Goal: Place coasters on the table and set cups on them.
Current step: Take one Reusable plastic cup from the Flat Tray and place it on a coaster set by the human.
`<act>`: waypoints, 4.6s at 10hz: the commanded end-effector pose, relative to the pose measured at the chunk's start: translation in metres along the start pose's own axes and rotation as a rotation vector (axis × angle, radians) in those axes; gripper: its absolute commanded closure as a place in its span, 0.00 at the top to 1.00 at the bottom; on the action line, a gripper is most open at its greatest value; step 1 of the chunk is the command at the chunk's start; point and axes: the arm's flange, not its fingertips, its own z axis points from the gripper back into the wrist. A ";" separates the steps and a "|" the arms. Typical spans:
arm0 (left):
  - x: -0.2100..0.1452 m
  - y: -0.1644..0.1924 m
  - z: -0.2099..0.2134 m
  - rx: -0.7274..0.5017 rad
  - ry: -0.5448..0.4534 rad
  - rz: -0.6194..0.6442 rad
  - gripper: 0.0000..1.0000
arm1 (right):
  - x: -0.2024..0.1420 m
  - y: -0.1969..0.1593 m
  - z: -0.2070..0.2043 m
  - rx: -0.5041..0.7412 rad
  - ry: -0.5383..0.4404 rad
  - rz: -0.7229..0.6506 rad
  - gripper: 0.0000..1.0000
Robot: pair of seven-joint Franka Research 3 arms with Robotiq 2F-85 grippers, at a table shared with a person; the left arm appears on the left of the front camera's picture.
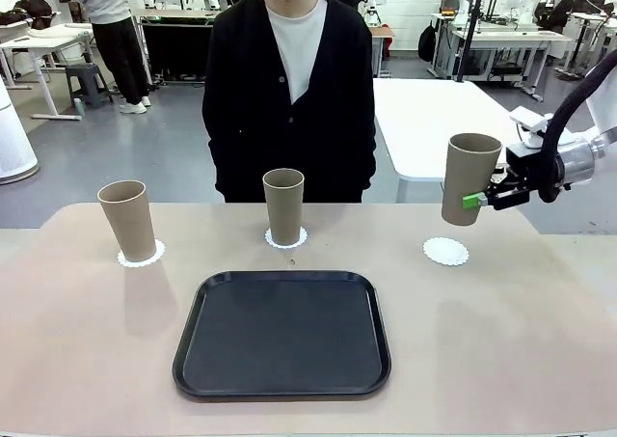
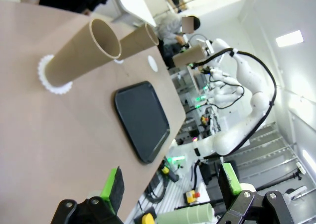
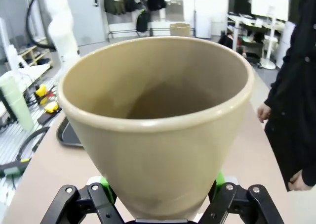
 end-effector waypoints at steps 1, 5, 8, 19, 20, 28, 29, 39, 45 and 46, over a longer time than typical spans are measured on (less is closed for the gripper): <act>0.001 -0.002 0.001 -0.003 -0.014 -0.006 1.00 | -0.014 -0.019 0.011 0.085 -0.010 0.037 0.82; 0.001 -0.002 0.001 -0.003 -0.014 -0.006 1.00 | -0.052 -0.041 -0.008 0.058 0.009 -0.036 0.82; 0.001 -0.002 0.001 -0.003 -0.014 -0.006 1.00 | -0.066 -0.048 -0.010 0.033 0.026 -0.068 0.82; 0.001 -0.002 0.001 -0.003 -0.014 -0.006 1.00 | -0.081 -0.048 -0.013 0.048 -0.030 -0.052 0.82; 0.001 -0.002 0.001 -0.003 -0.014 -0.006 1.00 | -0.083 -0.051 -0.016 0.042 -0.038 -0.044 0.82; 0.001 -0.002 0.001 -0.003 -0.014 -0.006 1.00 | -0.106 -0.062 -0.021 0.063 -0.005 -0.021 0.82; 0.001 -0.002 0.001 -0.003 -0.014 -0.006 1.00 | -0.105 -0.061 -0.020 0.065 -0.006 -0.019 0.82; 0.001 -0.002 0.001 -0.003 -0.014 -0.006 1.00 | -0.118 -0.068 -0.018 0.104 -0.030 -0.020 0.82; 0.001 -0.002 0.001 -0.003 -0.014 -0.006 1.00 | -0.119 -0.066 -0.015 0.108 0.004 -0.043 1.00; 0.001 -0.002 0.001 -0.003 -0.014 -0.006 1.00 | -0.119 -0.065 -0.014 0.114 0.024 -0.045 1.00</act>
